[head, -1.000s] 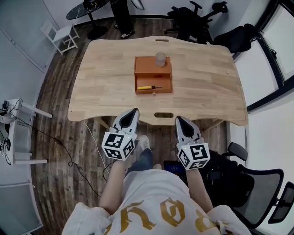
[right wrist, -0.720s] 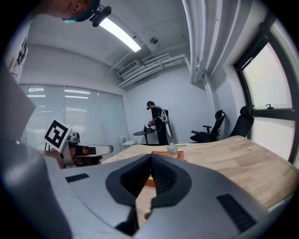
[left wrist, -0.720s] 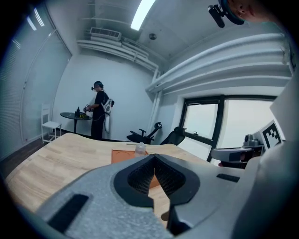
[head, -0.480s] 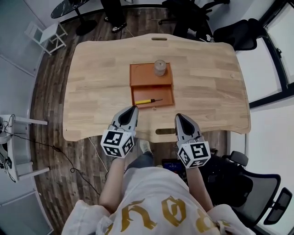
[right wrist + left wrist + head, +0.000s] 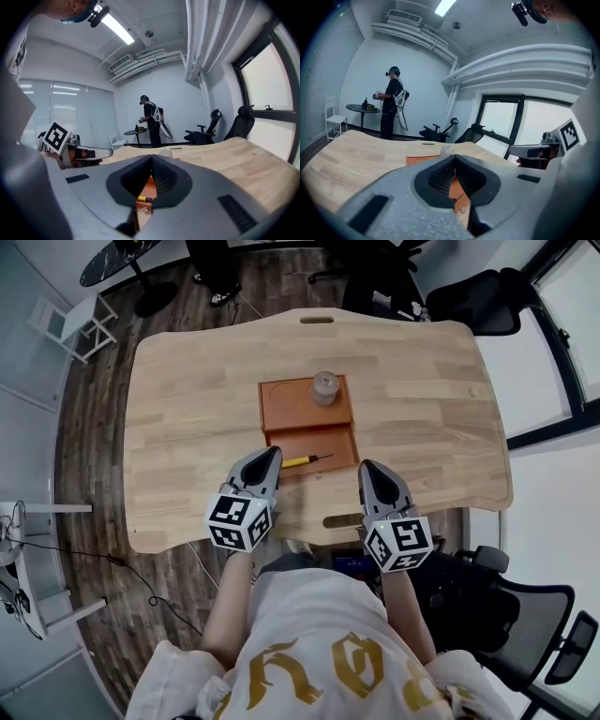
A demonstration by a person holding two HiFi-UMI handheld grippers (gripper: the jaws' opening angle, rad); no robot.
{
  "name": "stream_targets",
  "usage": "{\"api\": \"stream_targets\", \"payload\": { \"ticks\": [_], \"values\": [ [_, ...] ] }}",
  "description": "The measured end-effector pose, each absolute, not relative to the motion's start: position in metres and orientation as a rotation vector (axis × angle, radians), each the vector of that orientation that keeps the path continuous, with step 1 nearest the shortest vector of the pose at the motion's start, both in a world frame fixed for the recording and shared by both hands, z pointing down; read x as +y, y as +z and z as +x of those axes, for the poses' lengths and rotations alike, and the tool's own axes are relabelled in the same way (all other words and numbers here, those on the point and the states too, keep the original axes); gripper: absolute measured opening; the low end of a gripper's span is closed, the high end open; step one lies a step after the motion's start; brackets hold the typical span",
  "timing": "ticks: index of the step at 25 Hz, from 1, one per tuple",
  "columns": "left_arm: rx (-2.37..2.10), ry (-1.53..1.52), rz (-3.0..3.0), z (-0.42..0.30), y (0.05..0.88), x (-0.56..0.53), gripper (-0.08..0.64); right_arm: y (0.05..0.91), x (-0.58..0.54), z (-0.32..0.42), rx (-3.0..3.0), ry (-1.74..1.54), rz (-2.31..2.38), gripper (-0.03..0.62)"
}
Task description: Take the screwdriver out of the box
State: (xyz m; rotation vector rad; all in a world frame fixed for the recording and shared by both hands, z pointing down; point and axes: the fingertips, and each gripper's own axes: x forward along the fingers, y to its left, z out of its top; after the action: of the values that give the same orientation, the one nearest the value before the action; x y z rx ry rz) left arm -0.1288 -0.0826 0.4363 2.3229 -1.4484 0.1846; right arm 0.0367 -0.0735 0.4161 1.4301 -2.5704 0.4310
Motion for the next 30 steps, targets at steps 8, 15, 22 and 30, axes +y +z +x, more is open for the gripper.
{"api": "stream_targets", "payload": {
  "ticks": [8,15,22,30],
  "values": [
    [-1.39,0.212,2.337,-0.127,0.443,-0.094,0.009,0.418,-0.081,0.038,-2.549,0.438,1.446,0.011],
    [-1.386,0.196,2.351,-0.125,0.437,-0.105,0.009,0.419,-0.094,0.032,-2.577,0.433,1.416,0.011],
    [-1.386,0.197,2.345,-0.123,0.438,-0.116,0.009,0.423,-0.103,0.036,-2.575,0.44,1.402,0.011],
    [-1.368,0.236,2.327,-0.12,0.45,-0.124,0.009,0.432,-0.112,0.039,-2.563,0.468,1.386,0.011]
  ]
}}
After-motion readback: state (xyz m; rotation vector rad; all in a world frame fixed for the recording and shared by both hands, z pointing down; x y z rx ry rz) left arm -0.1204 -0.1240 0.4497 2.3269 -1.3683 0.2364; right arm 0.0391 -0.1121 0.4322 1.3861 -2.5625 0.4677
